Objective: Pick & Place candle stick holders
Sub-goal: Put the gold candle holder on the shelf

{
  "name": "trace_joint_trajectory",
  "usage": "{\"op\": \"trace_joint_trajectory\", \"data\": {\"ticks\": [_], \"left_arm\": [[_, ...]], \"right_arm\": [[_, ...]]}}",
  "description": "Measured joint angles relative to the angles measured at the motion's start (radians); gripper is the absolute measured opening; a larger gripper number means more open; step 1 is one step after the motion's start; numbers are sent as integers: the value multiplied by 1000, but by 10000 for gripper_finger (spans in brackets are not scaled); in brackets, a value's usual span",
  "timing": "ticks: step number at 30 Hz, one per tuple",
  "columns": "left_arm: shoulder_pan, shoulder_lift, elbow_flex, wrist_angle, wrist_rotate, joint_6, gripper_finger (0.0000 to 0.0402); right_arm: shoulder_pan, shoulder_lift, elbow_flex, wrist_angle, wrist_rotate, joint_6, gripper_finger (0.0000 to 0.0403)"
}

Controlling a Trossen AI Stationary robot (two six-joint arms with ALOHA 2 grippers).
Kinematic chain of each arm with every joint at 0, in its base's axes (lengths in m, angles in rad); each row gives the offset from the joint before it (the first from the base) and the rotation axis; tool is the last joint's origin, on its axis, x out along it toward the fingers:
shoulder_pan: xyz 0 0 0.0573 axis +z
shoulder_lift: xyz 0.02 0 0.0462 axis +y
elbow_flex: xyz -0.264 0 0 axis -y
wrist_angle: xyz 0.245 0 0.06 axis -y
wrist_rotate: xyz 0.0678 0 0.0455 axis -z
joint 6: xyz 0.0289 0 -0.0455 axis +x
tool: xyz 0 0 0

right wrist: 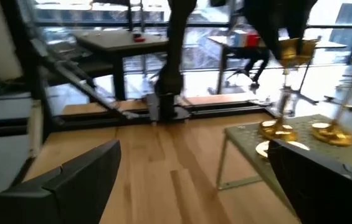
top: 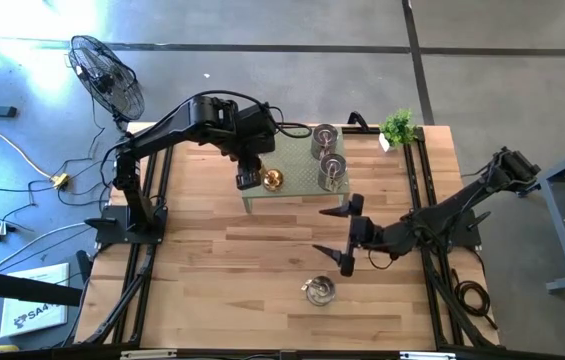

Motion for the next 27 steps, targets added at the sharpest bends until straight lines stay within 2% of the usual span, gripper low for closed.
{"op": "trace_joint_trajectory", "data": {"ticks": [4, 12, 27], "left_arm": [[0, 0, 0, 1, 25, 0, 152], [0, 0, 0, 2, 57, 9, 152], [0, 0, 0, 1, 54, -10, 152]], "right_arm": [[-21, 0, 0, 13, 50, -5, 400], [-95, 36, 0, 30, 18, 13, 400], [-120, 53, 0, 32, -5, 13, 400]]}}
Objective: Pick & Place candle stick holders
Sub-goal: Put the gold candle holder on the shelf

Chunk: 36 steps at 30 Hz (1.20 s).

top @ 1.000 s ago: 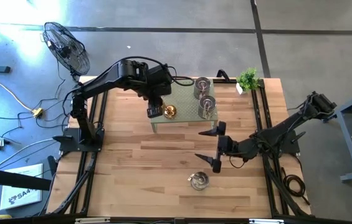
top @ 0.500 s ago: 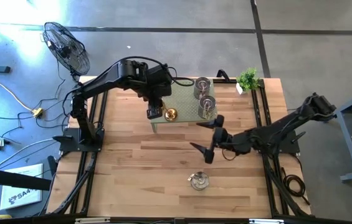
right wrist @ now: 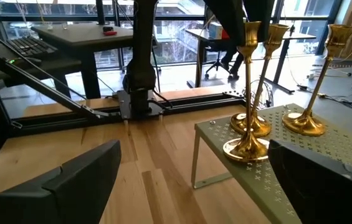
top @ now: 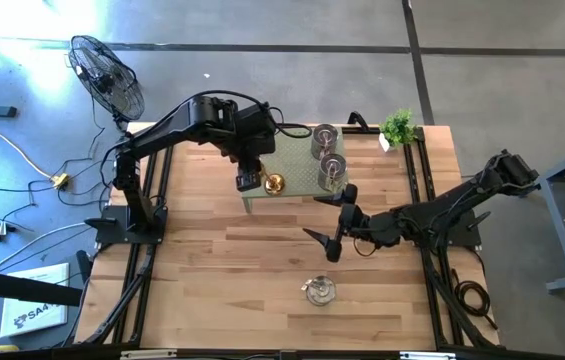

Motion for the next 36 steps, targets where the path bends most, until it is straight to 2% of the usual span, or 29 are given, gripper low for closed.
{"op": "trace_joint_trajectory", "data": {"ticks": [7, 29, 36], "left_arm": [[0, 0, 0, -1, -68, -8, 152], [0, 0, 0, 0, -20, 29, 152], [0, 0, 0, 0, -38, 35, 152]], "right_arm": [[0, 0, 0, 0, 1, 0, 400], [0, 0, 0, -5, 1, 0, 400], [0, -1, 0, -8, 1, 0, 400]]}}
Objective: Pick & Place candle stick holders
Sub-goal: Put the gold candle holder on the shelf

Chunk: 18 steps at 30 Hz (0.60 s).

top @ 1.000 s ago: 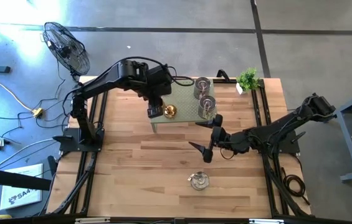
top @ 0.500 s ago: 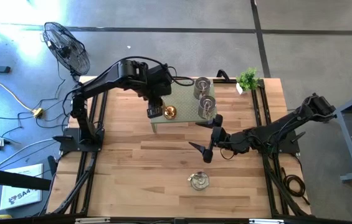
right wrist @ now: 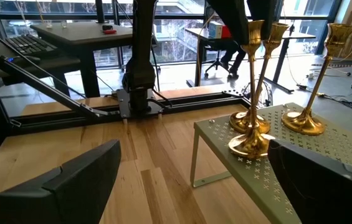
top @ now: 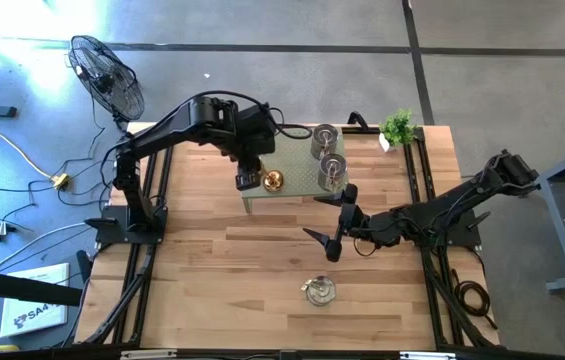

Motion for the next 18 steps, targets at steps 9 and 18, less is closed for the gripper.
{"op": "trace_joint_trajectory", "data": {"ticks": [9, 18], "left_arm": [[-1, 0, 0, 0, -23, -35, 152], [-22, 0, -1, 0, -90, -31, 152]], "right_arm": [[0, 0, 0, -6, 0, 0, 400], [0, 0, 0, -17, 0, 0, 400]]}}
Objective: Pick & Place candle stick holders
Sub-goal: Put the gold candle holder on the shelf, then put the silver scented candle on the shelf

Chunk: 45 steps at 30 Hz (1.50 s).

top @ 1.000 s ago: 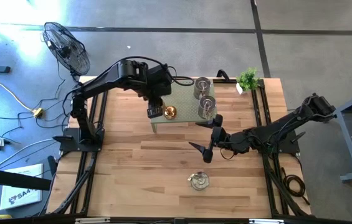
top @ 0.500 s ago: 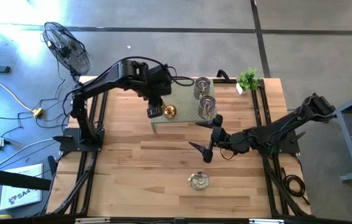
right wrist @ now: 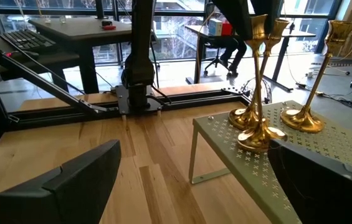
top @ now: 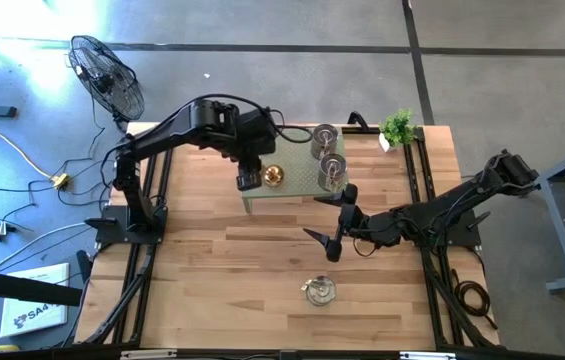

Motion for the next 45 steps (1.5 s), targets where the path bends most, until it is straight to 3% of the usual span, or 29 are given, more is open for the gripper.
{"op": "trace_joint_trajectory", "data": {"ticks": [7, 19, 25, 30, 33, 45], "left_arm": [[-20, 0, 0, 0, 0, 16, 162], [-17, 0, 0, 4, -11, 30, 311], [-17, 0, 0, 2, 31, 42, 359], [-19, 0, 0, 0, 178, 42, 367], [-32, 0, 0, 0, 215, 45, 367], [-193, -35, -1, 0, 90, 74, 367]], "right_arm": [[0, 0, 0, -2, 0, 2, 400], [0, 0, 0, -6, -18, 10, 400], [0, 0, 0, -16, -18, 9, 400], [3, 0, 0, -27, -22, 8, 400], [3, 0, 0, -29, -36, 8, 400], [17, 0, 0, -31, -114, -58, 400]]}}
